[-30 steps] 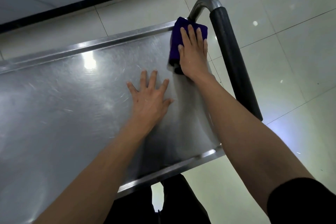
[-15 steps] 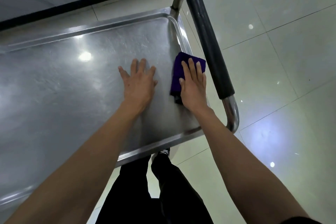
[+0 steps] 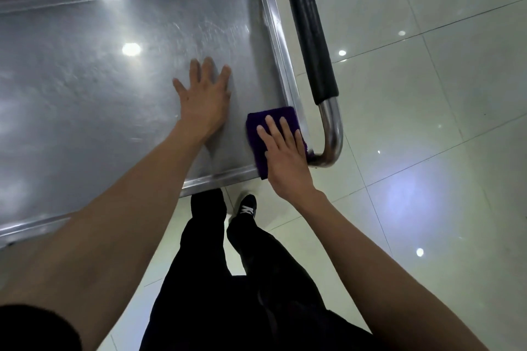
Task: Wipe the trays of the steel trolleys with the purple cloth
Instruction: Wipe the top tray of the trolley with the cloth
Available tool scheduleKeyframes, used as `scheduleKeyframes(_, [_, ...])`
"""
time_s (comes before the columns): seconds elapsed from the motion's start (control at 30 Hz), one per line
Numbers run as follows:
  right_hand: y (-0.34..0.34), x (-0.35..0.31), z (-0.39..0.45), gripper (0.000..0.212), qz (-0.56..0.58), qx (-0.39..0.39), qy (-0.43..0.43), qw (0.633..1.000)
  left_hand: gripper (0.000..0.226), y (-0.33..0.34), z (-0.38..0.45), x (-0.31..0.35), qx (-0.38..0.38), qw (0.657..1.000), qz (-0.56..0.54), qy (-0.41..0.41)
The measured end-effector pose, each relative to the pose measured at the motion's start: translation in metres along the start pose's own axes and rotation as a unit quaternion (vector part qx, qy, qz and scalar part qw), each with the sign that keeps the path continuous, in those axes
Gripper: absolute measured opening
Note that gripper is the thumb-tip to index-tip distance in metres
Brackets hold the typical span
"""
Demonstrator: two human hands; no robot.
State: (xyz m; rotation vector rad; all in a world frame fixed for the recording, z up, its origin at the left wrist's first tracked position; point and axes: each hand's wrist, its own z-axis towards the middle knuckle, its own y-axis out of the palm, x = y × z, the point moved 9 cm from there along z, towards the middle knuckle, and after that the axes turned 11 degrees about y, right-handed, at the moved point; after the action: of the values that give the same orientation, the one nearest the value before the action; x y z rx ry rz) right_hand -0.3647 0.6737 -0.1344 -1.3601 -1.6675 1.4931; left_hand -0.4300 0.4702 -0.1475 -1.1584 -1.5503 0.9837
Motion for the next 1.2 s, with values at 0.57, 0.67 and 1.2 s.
scheduleKeyframes(0.57, [-0.016,-0.035,0.082,0.062,0.007,0.022,0.032,0.999,0.046,-0.039,0.005,-0.048,0.080,0.996,-0.025,-0.044])
scheduleKeyframes(0.67, [-0.024,-0.048,0.123,0.059,0.021,0.023,0.053,0.998,0.043,-0.043,0.013,-0.061,0.083,0.995,-0.020,-0.049])
scheduleKeyframes(1.2, [-0.073,-0.113,0.367,0.058,0.042,0.039,0.074,0.996,0.047,-0.031,0.036,-0.079,0.022,1.000,-0.011,-0.005])
